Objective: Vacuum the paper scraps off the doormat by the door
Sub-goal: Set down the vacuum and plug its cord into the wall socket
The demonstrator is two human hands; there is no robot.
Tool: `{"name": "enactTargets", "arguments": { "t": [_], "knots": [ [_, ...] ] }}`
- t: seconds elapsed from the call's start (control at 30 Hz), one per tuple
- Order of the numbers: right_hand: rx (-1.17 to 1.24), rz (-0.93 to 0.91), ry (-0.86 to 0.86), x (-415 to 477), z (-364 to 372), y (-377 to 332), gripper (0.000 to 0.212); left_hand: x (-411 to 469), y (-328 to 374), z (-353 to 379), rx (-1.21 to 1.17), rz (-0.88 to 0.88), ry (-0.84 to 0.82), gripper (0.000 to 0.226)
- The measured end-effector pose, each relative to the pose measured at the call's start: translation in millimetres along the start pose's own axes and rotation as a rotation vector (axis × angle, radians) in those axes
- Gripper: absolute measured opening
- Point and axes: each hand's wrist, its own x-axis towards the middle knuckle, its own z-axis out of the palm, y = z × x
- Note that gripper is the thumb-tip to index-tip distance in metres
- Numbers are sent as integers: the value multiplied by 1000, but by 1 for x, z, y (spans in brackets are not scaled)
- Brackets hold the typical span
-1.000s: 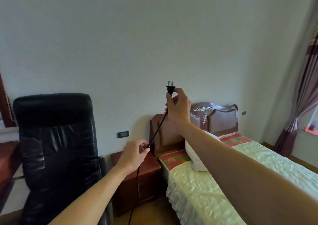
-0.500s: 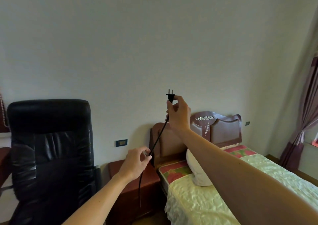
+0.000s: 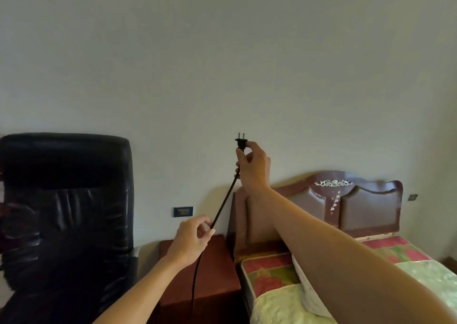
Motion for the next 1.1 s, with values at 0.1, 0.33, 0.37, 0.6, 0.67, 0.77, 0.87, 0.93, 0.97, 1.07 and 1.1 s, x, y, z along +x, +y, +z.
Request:
{"name": "enactTargets", "arguments": {
  "t": [0.1, 0.33, 0.37, 0.6, 0.67, 0.77, 0.87, 0.93, 0.97, 1.07, 1.1],
  "knots": [
    [20, 21, -36, 35, 8, 23, 19, 34, -10, 9, -4, -41, -5, 7],
    [39, 77, -82, 93, 41, 77, 22, 86, -45, 23, 55, -134, 2, 3],
    [46, 88, -95, 100, 48, 86, 22, 92, -52, 26, 63, -148, 11, 3],
    [85, 173, -226, 153, 108, 158, 23, 136, -109, 49, 114, -277, 40, 7],
    [73, 187, -270, 167, 128, 185, 23, 145, -127, 57, 126, -325, 49, 6],
    [67, 235, -337, 184, 155, 226, 23, 160, -157, 74, 124, -378, 62, 14],
    [88, 293, -381, 194, 184, 265, 23, 170, -187, 92, 141, -423, 56, 13],
    [80, 324, -411, 195, 201, 290, 23, 173, -206, 102, 134, -461, 56, 13],
    [73, 338, -422, 196, 210, 301, 23, 174, -216, 106, 136, -478, 57, 14],
    [51, 384, -446, 199, 239, 337, 24, 178, -247, 116, 122, -516, 56, 15],
    [40, 397, -446, 199, 249, 347, 23, 180, -258, 119, 116, -532, 58, 15]
  ]
}}
